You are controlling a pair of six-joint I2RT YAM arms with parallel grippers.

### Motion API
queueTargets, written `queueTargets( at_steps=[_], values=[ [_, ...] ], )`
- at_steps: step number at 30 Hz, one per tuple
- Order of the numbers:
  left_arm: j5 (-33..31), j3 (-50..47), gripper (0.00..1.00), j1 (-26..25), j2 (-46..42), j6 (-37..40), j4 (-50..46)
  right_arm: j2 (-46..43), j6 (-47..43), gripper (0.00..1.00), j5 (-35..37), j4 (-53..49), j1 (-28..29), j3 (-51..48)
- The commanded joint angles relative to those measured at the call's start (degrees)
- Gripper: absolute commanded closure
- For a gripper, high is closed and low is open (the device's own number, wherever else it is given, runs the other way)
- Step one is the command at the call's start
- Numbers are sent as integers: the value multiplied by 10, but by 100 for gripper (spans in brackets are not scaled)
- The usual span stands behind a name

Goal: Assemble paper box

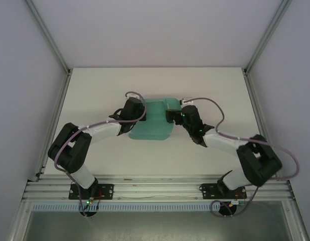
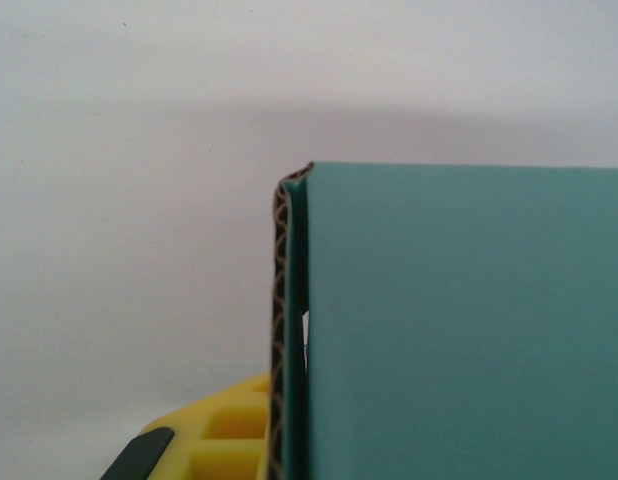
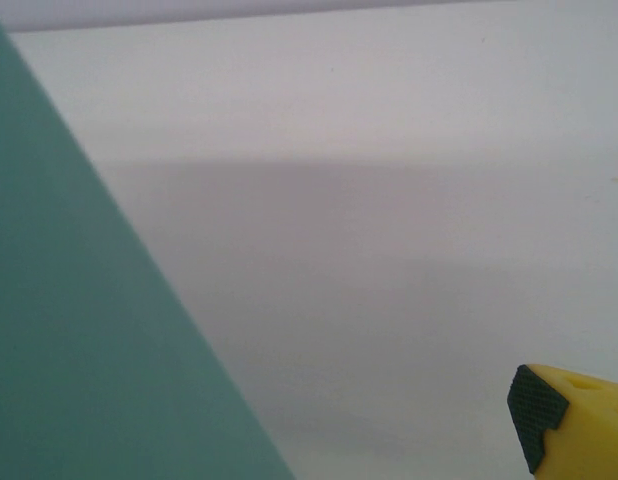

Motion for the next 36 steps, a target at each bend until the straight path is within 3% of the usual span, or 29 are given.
queueTargets(
  at_steps=[1, 4, 7, 14, 17, 23, 27, 31, 36],
  values=[
    [5, -5, 100, -1, -23, 16, 10, -81, -23, 0, -33, -68, -13, -8],
    [22, -11, 100, 4, -27, 23, 20, -142, 0, 0, -135, -72, -57, -31],
    [46, -17, 100, 13, -32, 27, 28, -191, 31, 0, -283, -39, -124, -52],
    [79, -22, 100, 35, -30, 30, 38, -204, 22, 1, -455, -92, -257, -18],
    [84, -27, 100, 37, -33, 38, 46, -161, -27, 11, -535, -152, -285, 20],
    [108, -29, 100, 38, -36, 52, 54, -34, -151, 34, -705, -242, -288, 109],
    [112, -30, 100, 38, -36, 52, 55, 11, -183, 43, -758, -271, -286, 148],
    [111, -27, 100, 39, -33, 50, 57, 23, -238, 44, -793, -306, -273, 153],
    [120, -20, 100, 38, -31, 51, 54, 39, -288, 44, -759, -368, -243, 172]
  ],
)
